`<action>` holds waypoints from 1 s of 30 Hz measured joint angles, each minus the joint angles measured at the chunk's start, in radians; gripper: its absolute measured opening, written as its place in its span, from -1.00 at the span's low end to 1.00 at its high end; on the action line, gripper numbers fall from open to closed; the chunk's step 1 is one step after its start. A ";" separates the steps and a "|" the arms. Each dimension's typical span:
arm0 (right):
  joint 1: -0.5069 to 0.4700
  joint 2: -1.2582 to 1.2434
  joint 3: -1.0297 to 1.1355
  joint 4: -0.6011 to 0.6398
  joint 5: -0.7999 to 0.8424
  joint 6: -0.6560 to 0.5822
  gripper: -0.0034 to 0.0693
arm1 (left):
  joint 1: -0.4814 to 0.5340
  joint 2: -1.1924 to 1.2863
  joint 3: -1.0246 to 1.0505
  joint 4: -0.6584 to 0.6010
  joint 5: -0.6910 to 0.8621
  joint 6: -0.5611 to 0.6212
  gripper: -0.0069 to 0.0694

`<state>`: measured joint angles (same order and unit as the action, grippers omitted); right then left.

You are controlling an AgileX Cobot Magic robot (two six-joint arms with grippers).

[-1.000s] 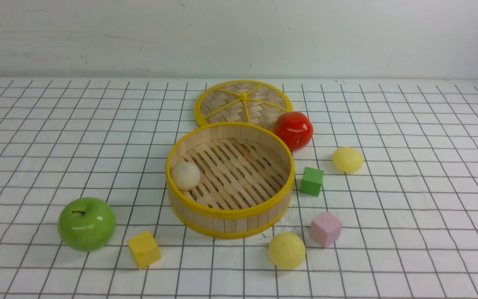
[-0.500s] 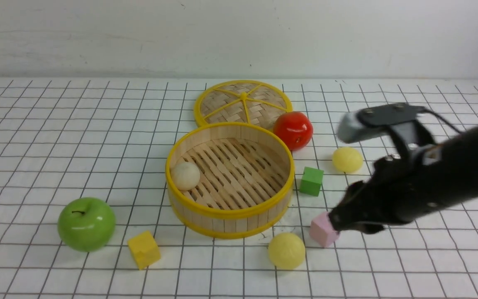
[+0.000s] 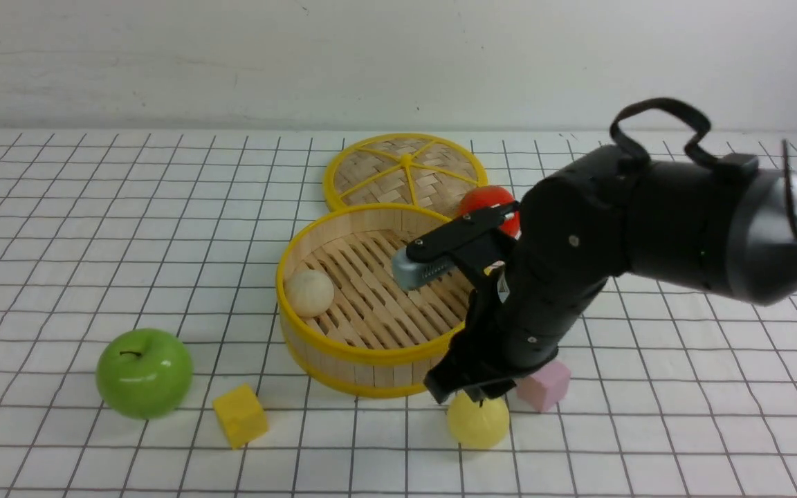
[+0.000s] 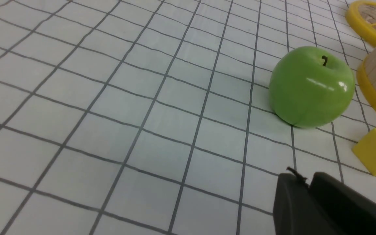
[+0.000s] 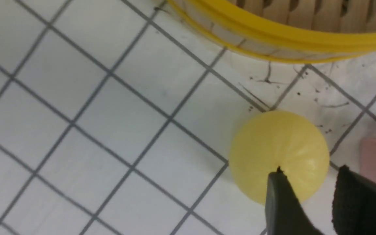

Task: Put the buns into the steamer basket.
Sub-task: Use the right arm to grab a steamed stuffed bun

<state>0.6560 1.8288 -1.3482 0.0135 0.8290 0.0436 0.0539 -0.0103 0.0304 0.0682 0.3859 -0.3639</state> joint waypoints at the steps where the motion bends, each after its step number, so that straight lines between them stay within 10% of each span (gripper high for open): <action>1: 0.000 0.013 0.000 -0.014 -0.005 0.013 -0.24 | 0.000 0.000 0.000 0.000 0.000 0.000 -0.63; 18: 0.000 0.108 -0.007 -0.020 -0.055 0.029 -0.29 | 0.000 0.000 0.000 0.000 0.000 0.000 -0.61; 24: 0.000 0.108 -0.008 -0.024 -0.040 0.029 -0.88 | 0.000 0.000 0.000 0.000 0.000 0.000 -0.61; 30: -0.014 0.105 -0.028 -0.014 -0.006 0.030 -0.92 | 0.000 0.000 0.000 0.000 0.000 0.000 -0.61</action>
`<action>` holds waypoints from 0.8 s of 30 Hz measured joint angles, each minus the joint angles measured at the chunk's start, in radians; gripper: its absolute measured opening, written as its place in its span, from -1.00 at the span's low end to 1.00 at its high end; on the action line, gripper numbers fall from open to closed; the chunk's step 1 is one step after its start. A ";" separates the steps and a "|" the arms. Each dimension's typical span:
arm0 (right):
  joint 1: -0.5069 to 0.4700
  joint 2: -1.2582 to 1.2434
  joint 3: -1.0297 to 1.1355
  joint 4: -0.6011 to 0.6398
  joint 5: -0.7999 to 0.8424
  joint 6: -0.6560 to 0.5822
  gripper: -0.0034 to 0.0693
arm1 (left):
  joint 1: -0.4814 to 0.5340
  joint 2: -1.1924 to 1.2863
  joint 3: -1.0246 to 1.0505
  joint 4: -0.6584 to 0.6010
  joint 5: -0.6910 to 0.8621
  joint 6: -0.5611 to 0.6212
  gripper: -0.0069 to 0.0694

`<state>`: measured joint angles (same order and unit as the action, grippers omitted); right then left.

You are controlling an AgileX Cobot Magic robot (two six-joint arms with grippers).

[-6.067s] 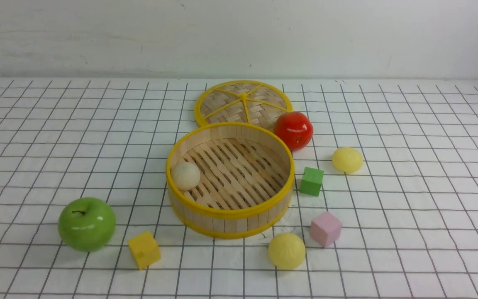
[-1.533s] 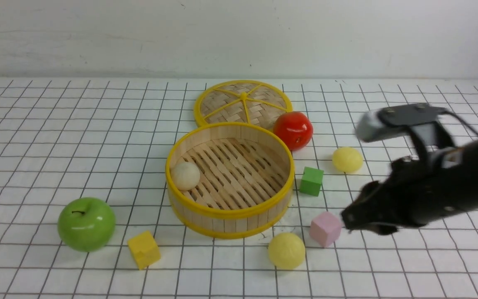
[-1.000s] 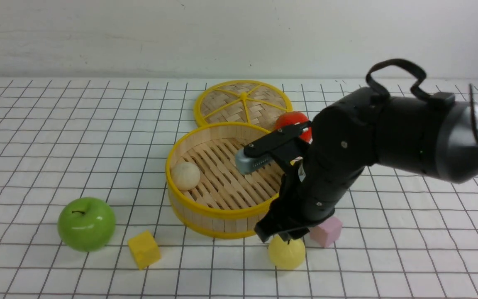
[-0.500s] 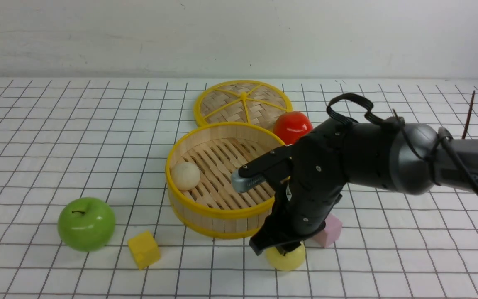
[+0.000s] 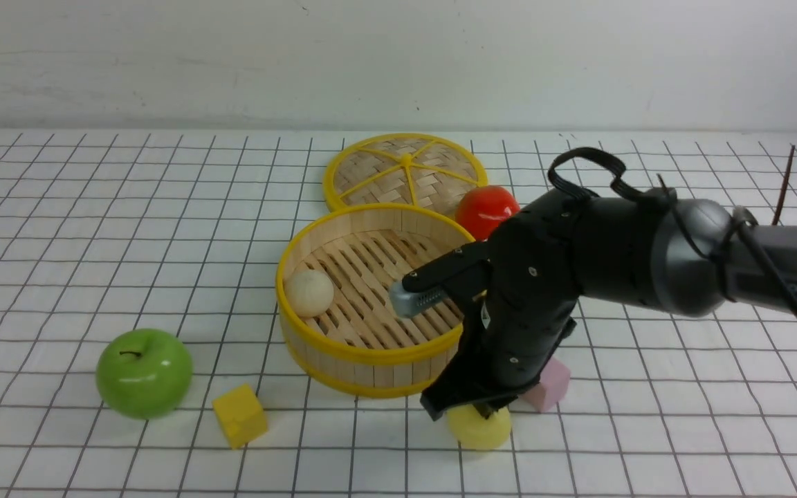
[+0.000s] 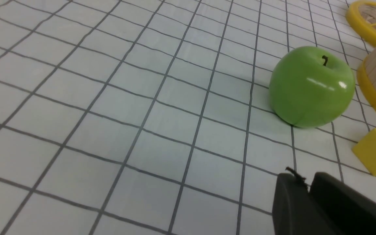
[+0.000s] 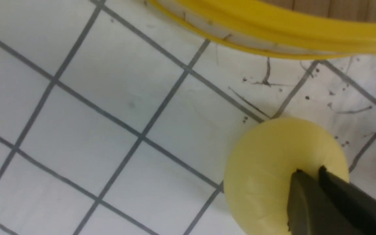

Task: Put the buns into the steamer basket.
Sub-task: Use the right arm to grab a steamed stuffed bun, then use the right arm to put the steamed stuffed bun into the steamer

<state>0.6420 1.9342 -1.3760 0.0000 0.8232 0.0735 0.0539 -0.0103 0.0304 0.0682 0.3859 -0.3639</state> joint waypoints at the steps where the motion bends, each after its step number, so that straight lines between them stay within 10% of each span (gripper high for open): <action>1: -0.004 -0.005 -0.004 0.000 0.005 0.000 -0.92 | 0.000 0.000 0.000 0.000 0.000 0.000 -0.61; 24: -0.024 -0.033 -0.269 0.124 -0.099 -0.002 -0.92 | 0.000 0.000 0.000 0.000 0.000 0.000 -0.61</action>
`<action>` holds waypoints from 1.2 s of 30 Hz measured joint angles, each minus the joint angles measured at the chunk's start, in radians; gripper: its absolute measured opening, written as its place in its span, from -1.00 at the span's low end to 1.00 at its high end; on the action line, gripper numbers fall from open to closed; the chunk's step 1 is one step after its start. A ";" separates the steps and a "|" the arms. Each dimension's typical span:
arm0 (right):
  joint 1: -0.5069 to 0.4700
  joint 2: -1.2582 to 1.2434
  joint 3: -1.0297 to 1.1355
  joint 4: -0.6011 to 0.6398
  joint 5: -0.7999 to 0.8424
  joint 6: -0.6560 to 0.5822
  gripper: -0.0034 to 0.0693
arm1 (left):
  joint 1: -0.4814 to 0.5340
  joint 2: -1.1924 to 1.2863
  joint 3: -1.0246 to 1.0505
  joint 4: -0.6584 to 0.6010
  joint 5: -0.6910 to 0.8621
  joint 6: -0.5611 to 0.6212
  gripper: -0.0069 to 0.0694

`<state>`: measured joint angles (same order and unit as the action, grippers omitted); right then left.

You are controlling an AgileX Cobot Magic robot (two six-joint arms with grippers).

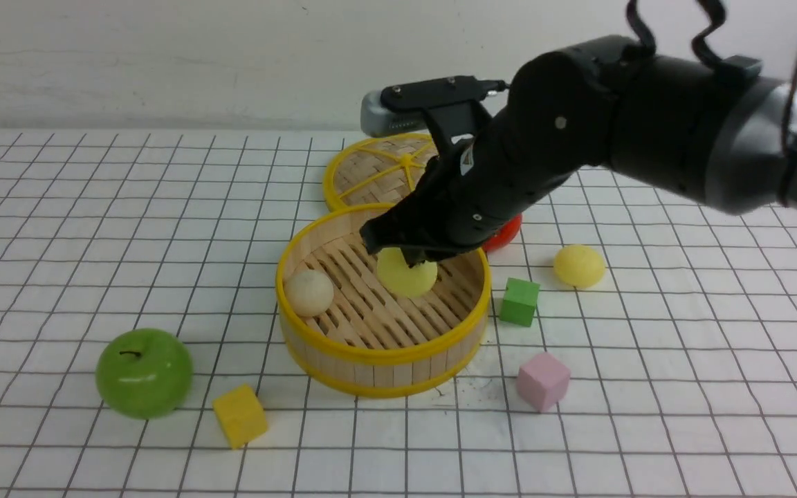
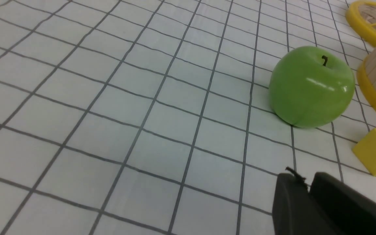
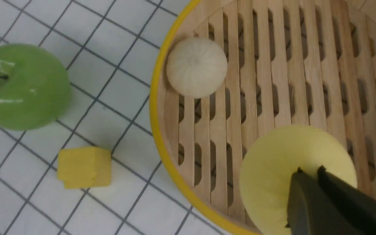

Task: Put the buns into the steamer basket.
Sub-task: Use the right arm to put the steamed stuffed bun into the steamer, then use the right arm to grab a steamed stuffed bun

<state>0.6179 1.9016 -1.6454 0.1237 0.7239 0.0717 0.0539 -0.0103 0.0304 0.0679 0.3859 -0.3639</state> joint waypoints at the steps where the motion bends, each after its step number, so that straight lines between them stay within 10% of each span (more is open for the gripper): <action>1: 0.000 0.042 0.000 -0.004 -0.023 0.000 -0.92 | 0.000 0.000 0.000 0.000 0.000 0.000 -0.61; 7: 0.000 0.127 0.000 -0.033 -0.039 0.070 -0.79 | 0.000 0.000 0.000 0.000 0.000 0.000 -0.60; 25: -0.106 -0.014 -0.085 -0.350 0.131 0.173 0.44 | 0.000 0.000 0.000 0.000 0.000 0.000 -0.55; 36: -0.351 0.084 -0.092 -0.084 0.120 0.197 0.46 | 0.000 0.000 0.000 0.000 0.000 0.000 -0.52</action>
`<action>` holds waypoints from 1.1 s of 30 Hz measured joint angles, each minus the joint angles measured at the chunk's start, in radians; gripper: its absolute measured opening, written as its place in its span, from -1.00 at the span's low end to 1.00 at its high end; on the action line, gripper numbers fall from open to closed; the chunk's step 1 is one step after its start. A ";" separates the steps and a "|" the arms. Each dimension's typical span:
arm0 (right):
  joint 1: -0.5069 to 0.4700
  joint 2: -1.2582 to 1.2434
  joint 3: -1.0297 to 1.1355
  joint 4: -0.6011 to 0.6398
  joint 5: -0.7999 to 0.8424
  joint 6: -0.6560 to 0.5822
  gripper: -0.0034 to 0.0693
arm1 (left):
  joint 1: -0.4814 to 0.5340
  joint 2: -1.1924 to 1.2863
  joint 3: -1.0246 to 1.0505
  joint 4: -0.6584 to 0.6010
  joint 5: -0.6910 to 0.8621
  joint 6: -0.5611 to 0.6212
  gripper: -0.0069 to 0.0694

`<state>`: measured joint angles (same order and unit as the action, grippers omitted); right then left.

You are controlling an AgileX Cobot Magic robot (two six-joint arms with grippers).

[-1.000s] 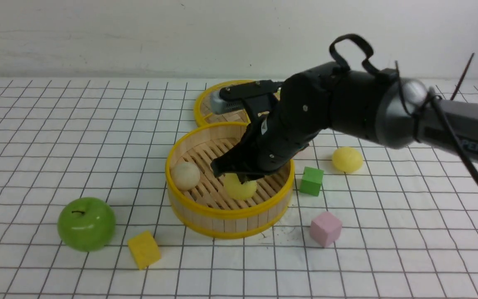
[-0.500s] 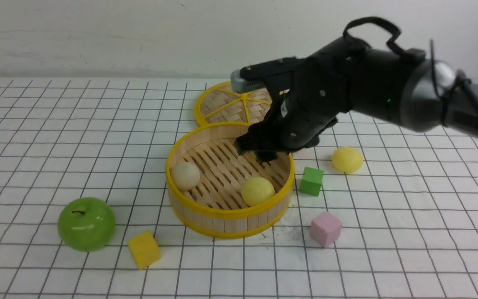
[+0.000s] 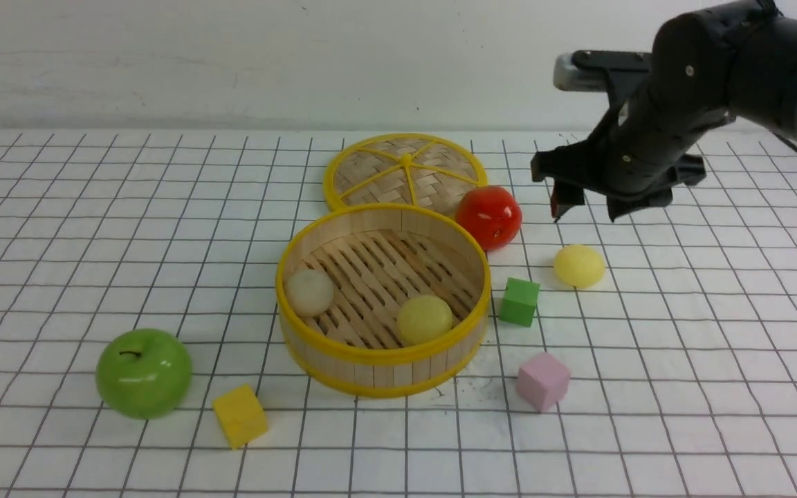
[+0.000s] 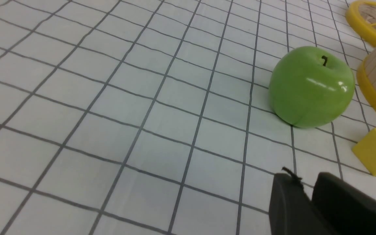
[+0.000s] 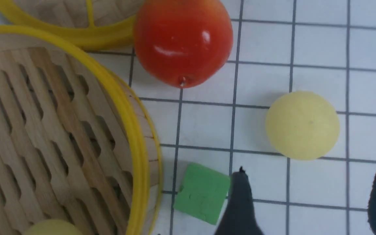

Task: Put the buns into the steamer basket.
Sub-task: Use the right arm to grab a steamed stuffed bun

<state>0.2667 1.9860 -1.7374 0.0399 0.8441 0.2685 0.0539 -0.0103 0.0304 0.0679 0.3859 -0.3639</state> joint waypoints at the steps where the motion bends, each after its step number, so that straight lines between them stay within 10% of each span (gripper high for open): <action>1: -0.023 0.020 0.000 0.047 -0.017 -0.010 0.46 | 0.000 0.000 0.000 0.000 0.000 0.000 -0.52; 21: -0.128 0.175 0.000 0.243 -0.179 -0.025 0.37 | 0.000 0.000 0.000 0.000 0.000 0.000 -0.48; 33: -0.138 0.209 0.000 0.246 -0.202 -0.025 -0.29 | 0.000 0.000 0.000 0.000 0.000 0.000 -0.44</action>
<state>0.1291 2.1952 -1.7374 0.2863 0.6421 0.2436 0.0539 -0.0103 0.0304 0.0679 0.3860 -0.3639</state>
